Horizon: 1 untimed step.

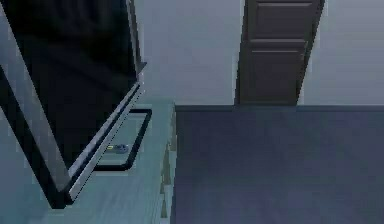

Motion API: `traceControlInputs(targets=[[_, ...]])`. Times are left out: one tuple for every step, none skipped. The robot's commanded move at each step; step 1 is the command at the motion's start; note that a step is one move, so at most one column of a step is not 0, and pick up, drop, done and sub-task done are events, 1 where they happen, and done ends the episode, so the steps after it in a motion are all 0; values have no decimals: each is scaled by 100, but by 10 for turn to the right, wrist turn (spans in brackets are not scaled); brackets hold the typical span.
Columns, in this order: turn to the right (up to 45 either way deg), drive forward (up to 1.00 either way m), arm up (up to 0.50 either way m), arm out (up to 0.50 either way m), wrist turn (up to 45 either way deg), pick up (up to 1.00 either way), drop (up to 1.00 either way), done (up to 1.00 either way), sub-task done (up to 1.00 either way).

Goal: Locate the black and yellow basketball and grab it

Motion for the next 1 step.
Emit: traceControlInputs(targets=[[450,0,0,0,0,0,0,0,0]])
